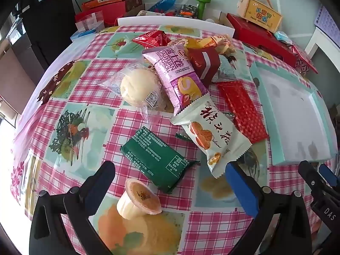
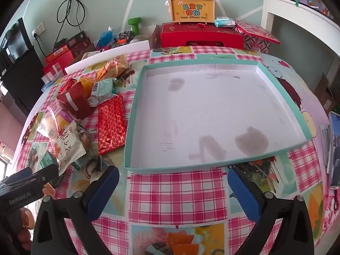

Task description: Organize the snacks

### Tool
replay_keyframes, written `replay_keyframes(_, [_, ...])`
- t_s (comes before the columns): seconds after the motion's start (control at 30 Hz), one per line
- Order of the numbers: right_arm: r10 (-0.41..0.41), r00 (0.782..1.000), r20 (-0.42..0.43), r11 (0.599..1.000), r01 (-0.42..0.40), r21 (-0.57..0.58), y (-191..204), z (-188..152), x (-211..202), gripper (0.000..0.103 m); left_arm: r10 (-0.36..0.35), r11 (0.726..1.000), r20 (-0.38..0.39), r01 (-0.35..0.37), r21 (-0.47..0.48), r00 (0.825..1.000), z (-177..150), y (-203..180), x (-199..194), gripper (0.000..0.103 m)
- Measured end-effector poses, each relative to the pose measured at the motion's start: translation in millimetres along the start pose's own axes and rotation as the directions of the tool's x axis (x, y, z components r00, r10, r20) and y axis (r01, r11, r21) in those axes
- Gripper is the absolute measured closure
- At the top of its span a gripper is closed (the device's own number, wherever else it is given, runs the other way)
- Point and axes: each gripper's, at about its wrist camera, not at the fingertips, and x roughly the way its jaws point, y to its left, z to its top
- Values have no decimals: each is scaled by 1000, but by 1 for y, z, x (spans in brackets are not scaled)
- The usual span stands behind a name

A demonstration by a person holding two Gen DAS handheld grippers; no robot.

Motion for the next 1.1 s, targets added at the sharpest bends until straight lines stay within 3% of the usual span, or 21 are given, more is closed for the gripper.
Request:
replay_keyframes(0.27, [-7,1000,-10,1000,7,-9,-3,0,0,0,31,999,2,-31,12,1000,0,-5,-2,0])
replay_keyframes(0.4, [-28,999,-20,1000,28,-13,0,-1,3,0,8,1000,7,-8,18,1000,2,-16,-1,0])
replay_keyframes(0.57, [-30,999,-23,999,30,-11,-1,-2,5,0,-41,999,28,41,11,999,0,-3,-3,0])
replay_keyframes(1.1, [-27,999,-21,1000,27,0,-4,-1,4,0,-34,999,36,33,14,999,0,-3,-6,0])
